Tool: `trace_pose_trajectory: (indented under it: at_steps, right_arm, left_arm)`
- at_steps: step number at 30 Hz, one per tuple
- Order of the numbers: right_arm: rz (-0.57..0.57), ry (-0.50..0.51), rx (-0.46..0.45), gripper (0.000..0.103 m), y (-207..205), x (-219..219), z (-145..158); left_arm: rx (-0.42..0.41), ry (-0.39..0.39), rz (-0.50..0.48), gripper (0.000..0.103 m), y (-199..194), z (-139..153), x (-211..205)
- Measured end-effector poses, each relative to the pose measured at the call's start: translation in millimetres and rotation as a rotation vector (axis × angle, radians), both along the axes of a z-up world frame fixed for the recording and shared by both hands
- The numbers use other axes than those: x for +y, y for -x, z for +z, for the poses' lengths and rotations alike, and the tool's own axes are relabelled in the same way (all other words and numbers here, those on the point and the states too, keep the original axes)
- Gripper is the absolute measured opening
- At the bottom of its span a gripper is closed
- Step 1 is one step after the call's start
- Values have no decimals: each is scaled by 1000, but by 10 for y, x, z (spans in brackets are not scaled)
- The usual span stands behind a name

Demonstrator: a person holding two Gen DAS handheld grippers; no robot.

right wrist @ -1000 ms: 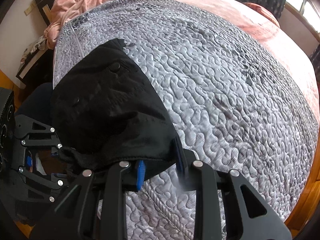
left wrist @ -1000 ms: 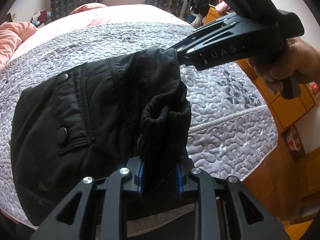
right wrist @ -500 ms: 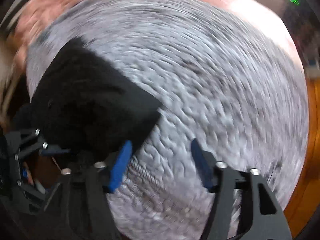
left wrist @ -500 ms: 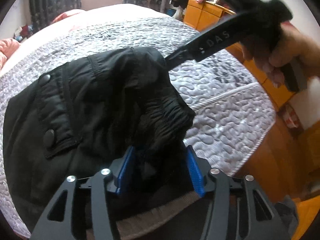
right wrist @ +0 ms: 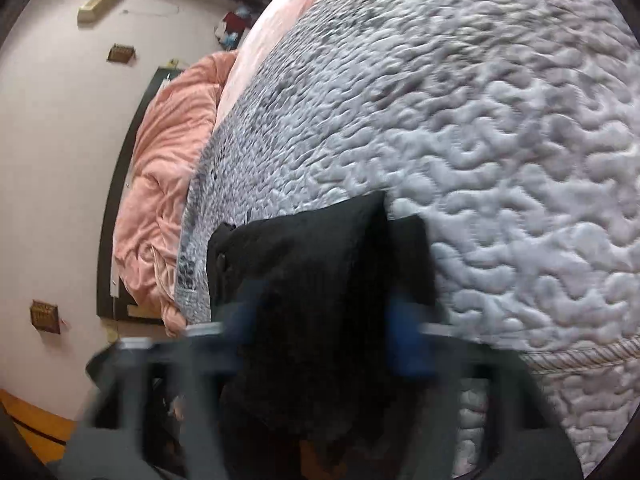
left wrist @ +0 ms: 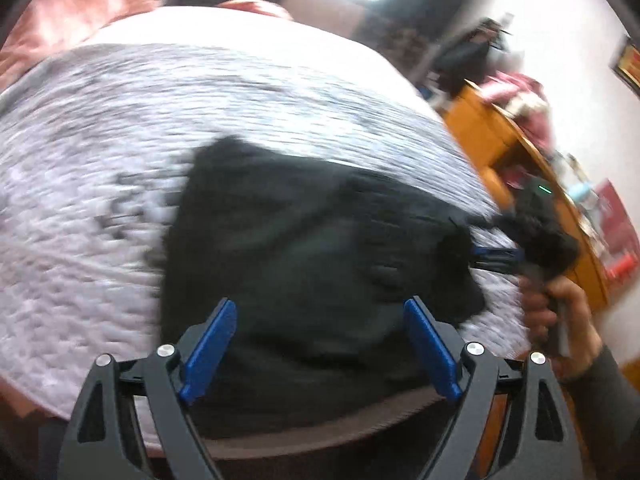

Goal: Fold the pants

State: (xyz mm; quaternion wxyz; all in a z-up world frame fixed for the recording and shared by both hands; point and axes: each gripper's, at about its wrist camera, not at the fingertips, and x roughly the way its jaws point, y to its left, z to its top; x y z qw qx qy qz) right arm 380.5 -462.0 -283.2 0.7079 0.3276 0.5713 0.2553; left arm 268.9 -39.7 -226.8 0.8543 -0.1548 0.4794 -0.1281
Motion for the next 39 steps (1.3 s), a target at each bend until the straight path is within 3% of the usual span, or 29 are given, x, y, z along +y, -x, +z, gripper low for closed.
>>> trace_pose_trajectory:
  at_steps: [2,4,7,9,10,11,14,17,18,19,22,24,28,32,35,39]
  right_arm:
    - [-31,27,20,15,44,22,54]
    - [-72,50,47,14,122,-27,14]
    - [-149,106,72,23,208,-151,-182]
    - [-168,78,32,46,277,-184,-136]
    - [-181,57,20,76,342,-200,-80]
    - [-203,47,8,83,442,-227,-12]
    - [-229,117,13,83,789,-255,79]
    - [-255,24,87,82,1057,-238,-74]
    - [-249,10,95,76,1102,-190,-117]
    - [-227,29,105,40,1136,-118,-158]
    - [-248,63,99,30,1205,-116,-91]
    - [-272,86,101,30,1258,-138,-25]
    - [-249,143,140,36,1232,-104,-259]
    - [-285,191,57,50,1217,-173,90]
    - [-246,186,-57,51,1000,-101,431]
    - [-173,149,-81,52,519,155,392]
  left_arm:
    - [14,-12,50,86,-15,-49,211]
    - [35,-25,98,86,-41,-124,422]
    - [77,-54,122,86,-108,-276,533]
    - [87,-53,121,86,-119,-319,582]
    - [85,-55,117,86,-114,-318,600]
    - [79,-62,118,86,-105,-310,618]
    - [83,-51,128,87,-55,-350,673]
    - [95,-37,132,87,-5,-401,682]
    - [98,-32,127,87,12,-410,669]
    - [98,-33,122,87,20,-408,654]
    - [77,-38,113,87,76,-327,646]
    - [71,-32,120,88,88,-295,667]
    - [98,-32,105,89,57,-353,638]
    - [78,-41,71,89,54,-292,613]
    - [76,-23,89,92,-53,-255,674]
    - [101,-10,80,92,-283,-239,658]
